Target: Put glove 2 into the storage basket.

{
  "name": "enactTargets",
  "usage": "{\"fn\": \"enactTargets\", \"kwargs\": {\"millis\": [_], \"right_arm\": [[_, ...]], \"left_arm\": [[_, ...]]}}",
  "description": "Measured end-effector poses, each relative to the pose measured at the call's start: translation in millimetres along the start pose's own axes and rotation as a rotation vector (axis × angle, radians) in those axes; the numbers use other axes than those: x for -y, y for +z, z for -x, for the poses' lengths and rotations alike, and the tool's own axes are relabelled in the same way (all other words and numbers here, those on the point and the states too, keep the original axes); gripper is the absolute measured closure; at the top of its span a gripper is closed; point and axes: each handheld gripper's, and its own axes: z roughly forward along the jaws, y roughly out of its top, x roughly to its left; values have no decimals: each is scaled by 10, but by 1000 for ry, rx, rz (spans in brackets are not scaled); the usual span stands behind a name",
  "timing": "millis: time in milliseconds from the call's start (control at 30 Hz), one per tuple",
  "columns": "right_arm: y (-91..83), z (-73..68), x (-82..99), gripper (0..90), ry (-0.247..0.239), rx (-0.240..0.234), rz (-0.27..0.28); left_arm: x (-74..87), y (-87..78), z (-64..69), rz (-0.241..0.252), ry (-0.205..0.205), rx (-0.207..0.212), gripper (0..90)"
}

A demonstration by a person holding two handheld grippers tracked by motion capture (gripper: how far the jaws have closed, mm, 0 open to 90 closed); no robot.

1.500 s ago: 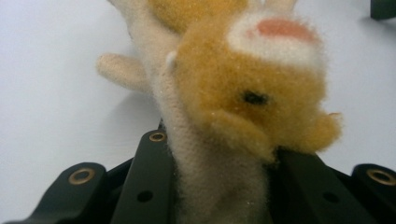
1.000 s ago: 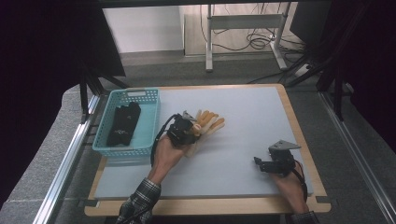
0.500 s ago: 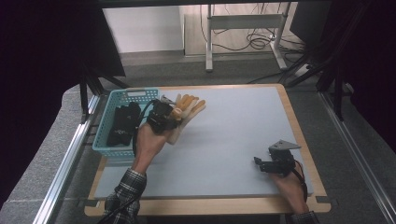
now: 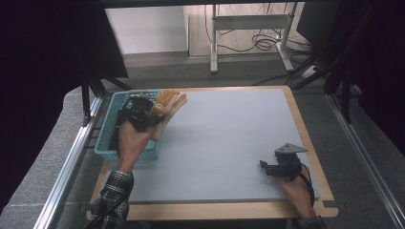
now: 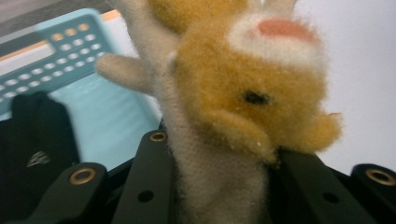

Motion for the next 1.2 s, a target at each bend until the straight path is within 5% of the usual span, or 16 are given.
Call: {"fn": "enactTargets", "kwargs": {"millis": [600, 900, 1200], "right_arm": [[1, -1, 0, 234, 0, 0, 0], [1, 0, 0, 234, 0, 0, 0], [1, 1, 0, 234, 0, 0, 1]], "left_arm": [[242, -153, -517, -50, -114, -120, 722], [341, 125, -788, -112, -201, -167, 721], [271, 532, -847, -171, -228, -185, 714]]}}
